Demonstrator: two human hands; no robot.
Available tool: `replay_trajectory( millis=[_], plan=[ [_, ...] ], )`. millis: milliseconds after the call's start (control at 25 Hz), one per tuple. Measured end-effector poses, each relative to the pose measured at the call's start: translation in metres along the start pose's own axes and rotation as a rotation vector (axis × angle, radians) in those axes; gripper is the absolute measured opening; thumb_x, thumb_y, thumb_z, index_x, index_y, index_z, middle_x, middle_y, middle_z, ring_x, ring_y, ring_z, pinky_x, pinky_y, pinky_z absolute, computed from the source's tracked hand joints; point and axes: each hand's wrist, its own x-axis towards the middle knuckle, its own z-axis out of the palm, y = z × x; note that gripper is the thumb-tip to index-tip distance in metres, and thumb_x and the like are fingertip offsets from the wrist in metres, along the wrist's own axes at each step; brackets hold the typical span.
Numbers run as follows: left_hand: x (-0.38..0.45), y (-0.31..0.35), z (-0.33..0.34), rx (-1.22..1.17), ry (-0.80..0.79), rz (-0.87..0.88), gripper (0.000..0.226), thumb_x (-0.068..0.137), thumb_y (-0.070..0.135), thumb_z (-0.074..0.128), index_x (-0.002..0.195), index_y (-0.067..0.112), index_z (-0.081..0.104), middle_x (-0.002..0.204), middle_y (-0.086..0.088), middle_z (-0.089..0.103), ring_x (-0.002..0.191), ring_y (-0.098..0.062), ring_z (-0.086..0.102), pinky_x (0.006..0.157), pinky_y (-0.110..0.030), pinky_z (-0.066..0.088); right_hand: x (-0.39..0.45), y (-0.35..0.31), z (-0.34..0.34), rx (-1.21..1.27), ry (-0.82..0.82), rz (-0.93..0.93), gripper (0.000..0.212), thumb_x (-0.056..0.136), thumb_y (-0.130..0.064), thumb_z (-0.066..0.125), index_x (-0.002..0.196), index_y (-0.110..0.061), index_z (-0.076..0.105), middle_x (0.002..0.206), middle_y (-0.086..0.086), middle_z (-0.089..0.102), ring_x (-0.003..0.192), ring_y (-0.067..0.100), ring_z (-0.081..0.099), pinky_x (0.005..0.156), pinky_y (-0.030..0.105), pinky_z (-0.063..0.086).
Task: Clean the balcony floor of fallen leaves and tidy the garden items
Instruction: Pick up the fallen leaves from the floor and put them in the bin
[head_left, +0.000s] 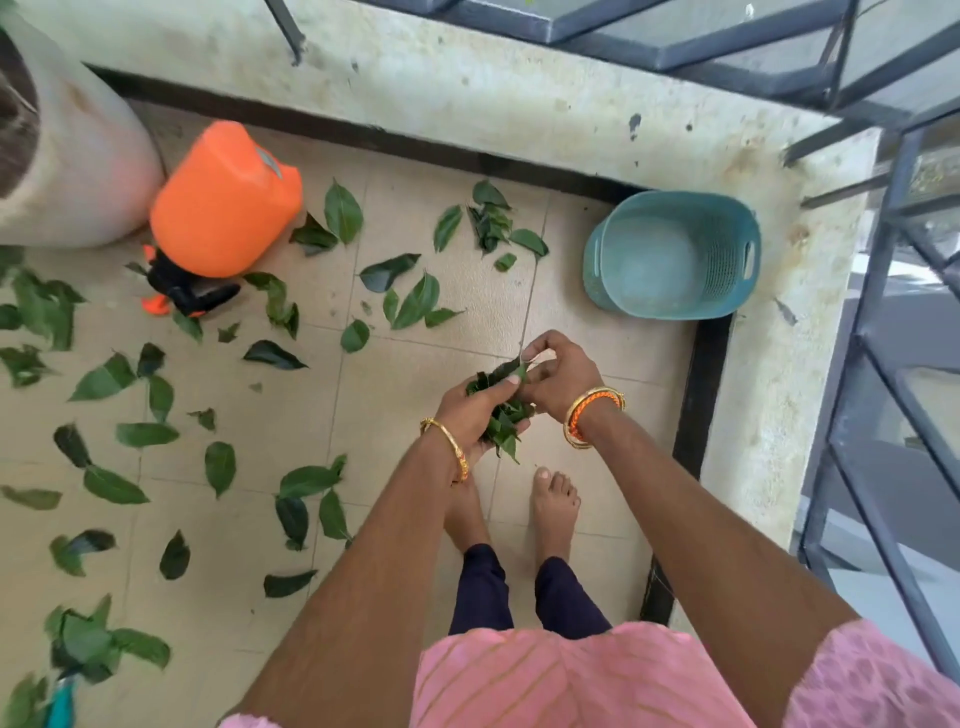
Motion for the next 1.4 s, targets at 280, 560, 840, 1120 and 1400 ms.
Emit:
replay_trajectory(
  millis=[280, 560, 840, 1120, 1400],
  plan=[
    [0.004, 0.042, -0.021, -0.003, 0.247, 0.082, 0.012, 0.080, 0.005, 0.072, 0.081, 0.005, 0.060, 0.066, -0.014, 0.062, 0.042, -0.018, 0.057, 0.043, -0.022, 0.047, 0.030, -0.055, 0.004, 0.019, -0.347, 0.083, 0.019, 0.077, 0.001, 0.067, 0.086, -0.015, 0.064, 0.082, 0.008, 0.068, 0.075, 0.016, 0.065, 0.076, 0.032, 0.058],
    [0.051, 0.072, -0.028, -0.128, 0.345, 0.085, 0.010, 0.086, -0.004, 0.052, 0.080, 0.003, 0.056, 0.064, -0.013, 0.061, 0.040, -0.019, 0.053, 0.035, -0.018, 0.039, 0.151, -0.054, -0.016, -0.701, -0.024, -0.129, 0.031, 0.079, -0.015, 0.068, 0.110, -0.018, 0.063, 0.107, 0.005, 0.061, 0.100, 0.026, 0.061, 0.090, 0.038, 0.050],
    [0.142, 0.076, -0.030, -0.173, 0.571, 0.034, 0.018, 0.083, 0.004, 0.046, 0.068, 0.013, 0.051, 0.064, -0.005, 0.049, 0.054, -0.021, 0.045, 0.041, -0.020, 0.034, 0.272, -0.035, 0.015, -1.046, -0.025, -0.388, 0.069, 0.081, -0.024, 0.068, 0.142, -0.022, 0.036, 0.140, 0.017, 0.031, 0.119, 0.037, 0.041, 0.102, 0.043, 0.040],
    [0.174, 0.065, -0.028, -0.185, 0.564, -0.091, 0.017, 0.083, 0.005, 0.047, 0.067, 0.010, 0.047, 0.064, -0.005, 0.045, 0.047, -0.018, 0.040, 0.039, -0.016, 0.029, 0.313, -0.046, 0.033, -0.791, 0.193, -0.382, 0.038, 0.091, -0.005, 0.047, 0.128, -0.014, 0.054, 0.131, 0.017, 0.040, 0.114, 0.034, 0.047, 0.093, 0.034, 0.041],
    [0.162, 0.091, -0.008, -0.138, 0.462, -0.004, 0.023, 0.084, 0.030, 0.065, 0.079, 0.010, 0.055, 0.067, -0.005, 0.052, 0.049, -0.016, 0.048, 0.040, -0.020, 0.039, 0.285, -0.066, 0.007, -0.575, 0.080, -0.350, 0.027, 0.085, -0.007, 0.061, 0.111, -0.012, 0.067, 0.109, 0.010, 0.067, 0.102, 0.026, 0.061, 0.091, 0.030, 0.047]
  ],
)
